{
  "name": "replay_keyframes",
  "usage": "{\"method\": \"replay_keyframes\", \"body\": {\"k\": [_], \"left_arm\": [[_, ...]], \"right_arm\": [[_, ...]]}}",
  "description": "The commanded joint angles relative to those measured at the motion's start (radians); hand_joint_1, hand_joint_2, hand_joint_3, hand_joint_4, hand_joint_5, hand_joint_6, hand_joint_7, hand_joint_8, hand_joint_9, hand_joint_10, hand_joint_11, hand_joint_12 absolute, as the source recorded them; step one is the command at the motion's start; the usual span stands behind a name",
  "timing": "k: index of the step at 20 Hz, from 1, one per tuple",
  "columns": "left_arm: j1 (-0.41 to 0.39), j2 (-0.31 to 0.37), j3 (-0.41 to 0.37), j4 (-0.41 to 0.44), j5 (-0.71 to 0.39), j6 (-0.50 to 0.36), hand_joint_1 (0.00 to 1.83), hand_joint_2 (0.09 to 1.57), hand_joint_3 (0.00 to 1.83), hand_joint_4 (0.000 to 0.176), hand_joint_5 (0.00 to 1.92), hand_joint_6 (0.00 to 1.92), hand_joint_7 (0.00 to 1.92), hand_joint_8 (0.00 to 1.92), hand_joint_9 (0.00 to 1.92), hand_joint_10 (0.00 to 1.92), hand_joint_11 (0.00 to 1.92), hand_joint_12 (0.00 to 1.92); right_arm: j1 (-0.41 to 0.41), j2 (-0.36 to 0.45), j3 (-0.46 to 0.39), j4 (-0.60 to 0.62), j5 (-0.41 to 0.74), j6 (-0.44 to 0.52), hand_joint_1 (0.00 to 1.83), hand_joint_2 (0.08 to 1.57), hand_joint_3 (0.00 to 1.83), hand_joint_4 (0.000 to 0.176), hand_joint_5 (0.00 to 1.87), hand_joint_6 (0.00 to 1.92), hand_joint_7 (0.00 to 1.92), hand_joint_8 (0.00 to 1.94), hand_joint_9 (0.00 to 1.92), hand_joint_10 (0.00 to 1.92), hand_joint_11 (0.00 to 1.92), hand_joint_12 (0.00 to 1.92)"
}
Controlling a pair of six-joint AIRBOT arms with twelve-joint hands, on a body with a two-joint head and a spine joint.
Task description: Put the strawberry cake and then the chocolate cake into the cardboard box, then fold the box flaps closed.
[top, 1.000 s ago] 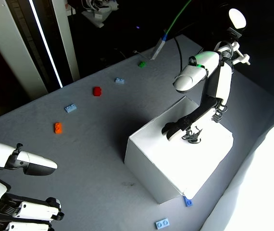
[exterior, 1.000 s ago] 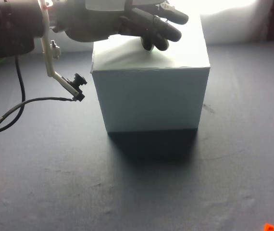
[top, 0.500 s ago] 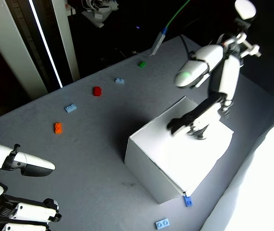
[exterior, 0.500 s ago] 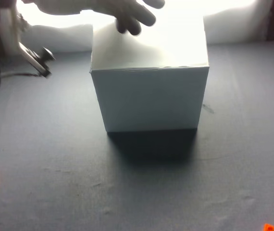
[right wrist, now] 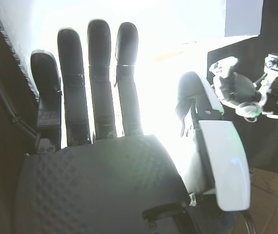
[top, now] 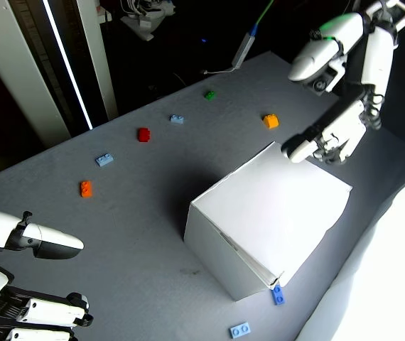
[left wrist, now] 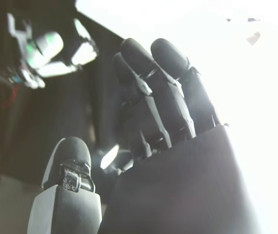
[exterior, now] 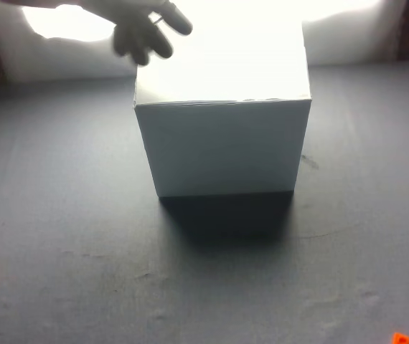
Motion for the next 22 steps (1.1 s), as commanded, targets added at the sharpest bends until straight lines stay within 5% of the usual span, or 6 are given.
{"method": "replay_keyframes", "body": {"k": [1,4,5,11,16,22], "left_arm": [[-0.026,0.024,-0.010,-0.026,0.027,-0.023,0.18,1.27,0.00,0.000,0.62,0.00,0.85,0.00,0.66,0.87,0.34,1.58],[-0.055,0.092,-0.079,0.128,0.008,-0.085,0.22,1.26,0.00,0.000,0.74,0.05,0.96,0.06,0.66,0.89,0.33,1.54],[-0.067,0.114,-0.101,0.175,0.004,-0.098,0.22,1.27,0.00,0.000,0.76,0.51,0.83,0.76,0.58,1.30,0.35,1.75],[-0.141,0.246,-0.250,0.392,-0.008,-0.148,0.25,1.26,0.00,0.000,0.71,1.74,0.87,1.69,0.67,1.77,0.38,1.92],[-0.154,0.313,-0.352,0.450,0.017,-0.148,0.18,1.29,0.01,0.000,0.96,1.91,1.12,1.88,1.07,1.92,0.83,1.92],[-0.213,0.330,-0.425,0.519,0.031,-0.151,0.15,1.31,0.00,0.000,1.13,1.92,1.22,1.86,1.13,1.92,0.87,1.92]], "right_arm": [[0.006,0.017,0.004,0.025,0.096,0.003,0.05,1.33,0.00,0.000,0.65,1.07,0.71,1.14,0.54,1.37,0.29,1.83],[0.006,0.017,0.004,0.025,0.096,0.002,0.08,1.32,0.00,0.000,0.67,1.11,0.73,1.15,0.56,1.40,0.31,1.84],[0.006,0.017,0.004,0.025,0.096,0.002,0.00,1.33,0.00,0.000,0.64,1.33,0.72,1.38,0.54,1.67,0.31,1.92],[0.006,0.017,0.004,0.025,0.098,0.000,0.03,1.33,0.00,0.000,0.96,1.78,1.11,1.61,0.98,1.88,0.80,1.92],[0.005,0.017,0.004,0.025,0.099,-0.005,0.05,1.33,0.00,0.000,1.03,1.84,1.22,1.68,1.15,1.92,1.01,1.92],[0.005,0.017,0.003,0.025,0.100,-0.007,0.06,1.33,0.00,0.000,0.99,1.88,1.19,1.76,1.16,1.92,1.02,1.92]]}}
